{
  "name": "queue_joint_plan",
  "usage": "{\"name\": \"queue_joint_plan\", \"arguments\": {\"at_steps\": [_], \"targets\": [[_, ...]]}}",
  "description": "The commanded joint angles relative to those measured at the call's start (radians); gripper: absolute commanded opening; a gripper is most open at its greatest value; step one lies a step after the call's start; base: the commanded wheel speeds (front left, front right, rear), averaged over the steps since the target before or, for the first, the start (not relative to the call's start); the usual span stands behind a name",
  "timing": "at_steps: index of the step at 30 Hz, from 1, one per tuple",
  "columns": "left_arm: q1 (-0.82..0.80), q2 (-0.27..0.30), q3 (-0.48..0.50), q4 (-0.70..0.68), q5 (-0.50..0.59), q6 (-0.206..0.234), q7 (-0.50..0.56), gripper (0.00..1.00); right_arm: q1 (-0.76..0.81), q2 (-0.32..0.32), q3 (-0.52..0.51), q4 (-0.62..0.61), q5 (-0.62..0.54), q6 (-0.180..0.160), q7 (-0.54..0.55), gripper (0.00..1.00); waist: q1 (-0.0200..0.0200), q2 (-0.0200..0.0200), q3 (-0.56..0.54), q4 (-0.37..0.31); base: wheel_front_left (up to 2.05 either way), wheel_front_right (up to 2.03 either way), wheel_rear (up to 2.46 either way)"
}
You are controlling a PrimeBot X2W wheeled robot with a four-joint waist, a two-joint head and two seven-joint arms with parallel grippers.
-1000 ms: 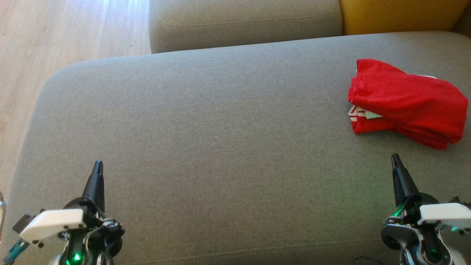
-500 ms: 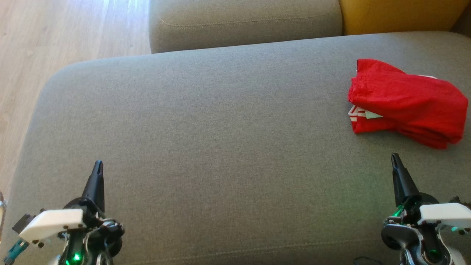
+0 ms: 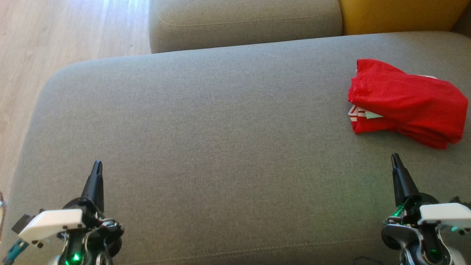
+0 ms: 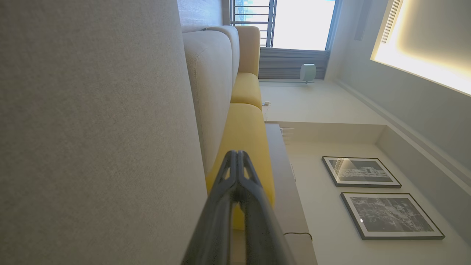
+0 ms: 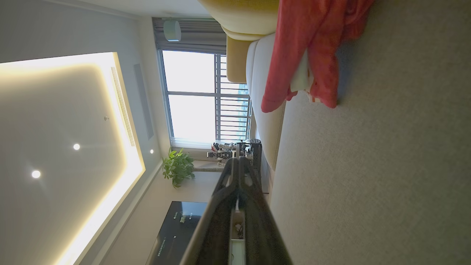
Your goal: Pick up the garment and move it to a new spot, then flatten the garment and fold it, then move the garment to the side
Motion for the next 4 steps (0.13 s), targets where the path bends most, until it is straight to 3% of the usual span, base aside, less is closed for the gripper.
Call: {"name": "queue_joint_plan", "arguments": {"at_steps": [1, 4], "targets": [[-0.054, 0.009, 0.037, -0.026, 0.009, -0.007, 0.005, 0.0, -0.057, -0.004, 0.017, -0.039, 0.006, 0.0, 0.005, 0.0, 0.0, 0.0, 0.0, 0.0, 0.0, 0.0, 0.0], [-0.054, 0.009, 0.037, -0.026, 0.009, -0.007, 0.006, 0.0, -0.057, -0.004, 0.017, -0.039, 0.006, 0.0, 0.005, 0.0, 0.0, 0.0, 0.0, 0.0, 0.0, 0.0, 0.0]]}}
